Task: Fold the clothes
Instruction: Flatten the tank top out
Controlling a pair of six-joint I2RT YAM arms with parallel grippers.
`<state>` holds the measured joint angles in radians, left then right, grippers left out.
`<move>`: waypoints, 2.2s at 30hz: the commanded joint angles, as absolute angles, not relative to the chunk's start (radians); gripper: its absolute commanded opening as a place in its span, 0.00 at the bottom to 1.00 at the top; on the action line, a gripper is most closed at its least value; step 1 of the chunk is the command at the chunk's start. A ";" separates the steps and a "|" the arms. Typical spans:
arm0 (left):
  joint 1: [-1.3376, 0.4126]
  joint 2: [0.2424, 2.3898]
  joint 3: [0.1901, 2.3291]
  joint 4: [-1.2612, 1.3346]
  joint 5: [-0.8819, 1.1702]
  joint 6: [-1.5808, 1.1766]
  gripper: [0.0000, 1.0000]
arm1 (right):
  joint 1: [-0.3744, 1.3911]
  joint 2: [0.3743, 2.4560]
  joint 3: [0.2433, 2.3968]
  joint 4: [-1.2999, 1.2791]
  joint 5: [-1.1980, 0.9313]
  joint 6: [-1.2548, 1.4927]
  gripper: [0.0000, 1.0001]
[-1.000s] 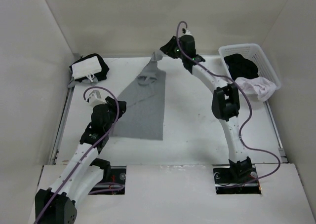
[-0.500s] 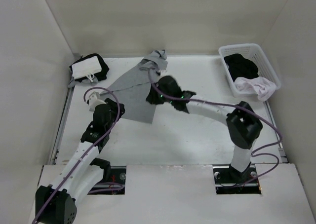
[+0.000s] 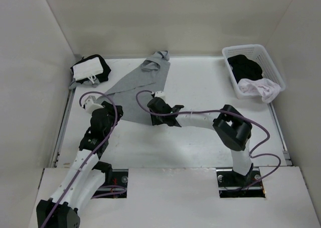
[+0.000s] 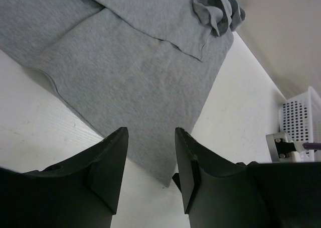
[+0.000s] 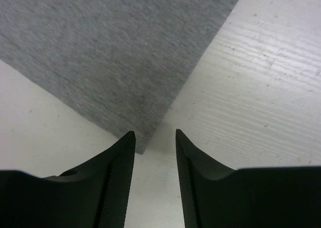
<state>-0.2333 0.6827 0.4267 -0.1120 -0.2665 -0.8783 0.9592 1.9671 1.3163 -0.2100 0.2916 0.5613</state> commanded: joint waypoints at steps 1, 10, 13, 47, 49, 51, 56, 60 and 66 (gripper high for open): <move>-0.216 0.654 0.399 -0.118 -0.267 -0.882 0.41 | 0.982 2.037 1.384 -0.282 0.338 0.543 0.41; -0.209 0.661 0.371 -0.130 -0.264 -0.871 0.41 | 0.938 1.967 1.255 -0.270 0.339 0.560 0.00; -0.232 0.718 0.364 -0.118 -0.253 -0.868 0.41 | 0.881 1.815 1.076 -0.238 0.362 0.609 0.00; -0.226 0.744 0.293 -0.529 -0.124 -1.048 0.27 | 0.722 1.428 0.704 -0.092 0.278 0.650 0.01; -0.229 0.762 0.290 -0.517 -0.133 -1.052 0.25 | 0.722 1.427 0.703 -0.091 0.278 0.652 0.01; -0.223 0.787 0.282 -0.500 -0.135 -1.052 0.22 | 0.725 1.422 0.703 -0.089 0.279 0.652 0.01; -0.208 0.789 0.275 -0.472 -0.136 -1.052 0.13 | 0.731 1.393 0.693 -0.089 0.281 0.652 0.01; -0.162 0.720 0.258 -0.440 -0.130 -1.039 0.09 | 0.748 1.371 0.684 -0.087 0.282 0.657 0.01; -0.102 0.635 0.285 -0.373 -0.100 -0.976 0.00 | 0.769 1.289 0.676 -0.098 0.298 0.657 0.00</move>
